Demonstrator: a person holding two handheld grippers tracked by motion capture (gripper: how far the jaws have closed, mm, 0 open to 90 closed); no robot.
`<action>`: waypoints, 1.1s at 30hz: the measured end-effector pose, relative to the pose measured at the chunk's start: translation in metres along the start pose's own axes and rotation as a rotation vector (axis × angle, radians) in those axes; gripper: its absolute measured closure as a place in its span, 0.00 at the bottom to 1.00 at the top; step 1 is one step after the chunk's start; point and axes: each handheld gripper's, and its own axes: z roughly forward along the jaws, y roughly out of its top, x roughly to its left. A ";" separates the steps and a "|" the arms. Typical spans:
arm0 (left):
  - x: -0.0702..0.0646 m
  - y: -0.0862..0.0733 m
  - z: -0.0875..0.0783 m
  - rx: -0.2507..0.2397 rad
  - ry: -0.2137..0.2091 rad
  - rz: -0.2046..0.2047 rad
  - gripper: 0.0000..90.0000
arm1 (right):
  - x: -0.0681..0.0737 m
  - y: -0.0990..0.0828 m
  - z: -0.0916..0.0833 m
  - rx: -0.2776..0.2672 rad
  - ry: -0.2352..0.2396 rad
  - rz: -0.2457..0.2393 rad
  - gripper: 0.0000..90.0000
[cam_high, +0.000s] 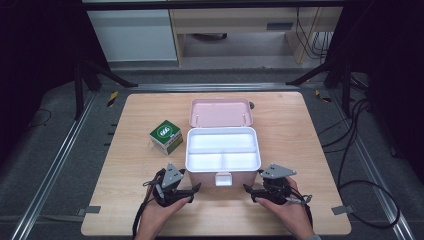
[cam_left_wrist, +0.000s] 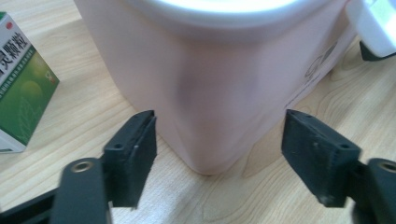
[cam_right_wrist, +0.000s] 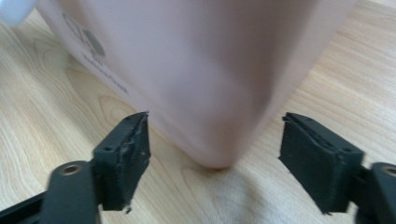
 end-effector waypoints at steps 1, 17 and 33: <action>0.000 0.000 0.000 0.000 0.000 0.000 0.25 | 0.000 0.000 0.000 0.000 0.000 0.000 0.24; 0.039 0.040 -0.046 -0.010 -0.024 0.062 0.14 | -0.015 -0.019 -0.015 0.001 -0.029 0.049 0.17; 0.045 0.111 -0.045 0.067 -0.087 0.195 0.15 | -0.024 -0.027 -0.019 0.002 -0.050 0.081 0.18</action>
